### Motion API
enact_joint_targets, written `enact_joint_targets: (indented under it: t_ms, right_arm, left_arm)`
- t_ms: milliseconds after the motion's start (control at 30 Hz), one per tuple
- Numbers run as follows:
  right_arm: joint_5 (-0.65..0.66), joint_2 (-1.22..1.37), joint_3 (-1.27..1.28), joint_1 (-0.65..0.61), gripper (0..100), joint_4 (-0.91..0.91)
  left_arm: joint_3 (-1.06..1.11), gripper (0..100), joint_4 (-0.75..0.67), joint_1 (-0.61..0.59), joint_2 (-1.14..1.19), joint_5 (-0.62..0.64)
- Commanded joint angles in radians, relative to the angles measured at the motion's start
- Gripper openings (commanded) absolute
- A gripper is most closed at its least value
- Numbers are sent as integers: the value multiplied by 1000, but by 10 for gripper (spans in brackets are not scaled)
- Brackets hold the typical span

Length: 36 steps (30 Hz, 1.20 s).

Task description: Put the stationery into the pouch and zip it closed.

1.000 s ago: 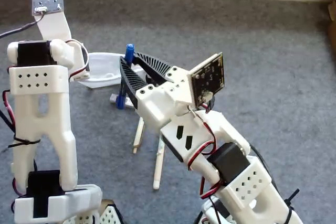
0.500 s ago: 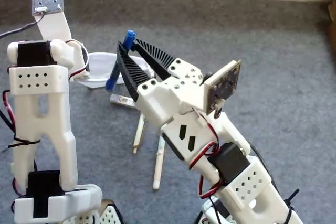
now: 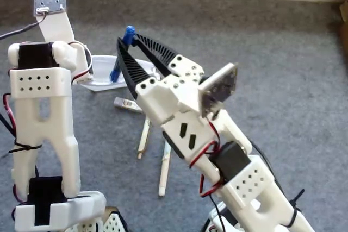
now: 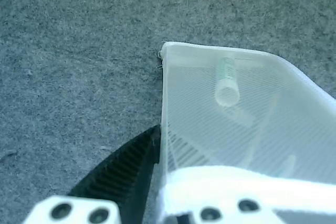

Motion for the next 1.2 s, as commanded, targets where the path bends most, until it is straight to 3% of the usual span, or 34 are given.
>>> enact_joint_targets:
  t_ms: [0, 167, 767, 867, 1167]
  right_arm:
    - [28, 47, -22, -12, 5, -104]
    - [57, 51, -18, -12, 5, -188]
    - [61, 53, 24, -8, 5, -202]
    - [61, 54, 25, -5, 5, -278]
    - [95, 186, 35, -4, 5, -309]
  left_arm:
    - [15, 7, -14, -5, -7, 6]
    - [15, 7, -14, -5, -7, 6]
    - [13, 7, -15, -5, -7, 5]
    - [13, 7, -15, -5, -7, 5]
    - [18, 7, -12, -7, -7, 5]
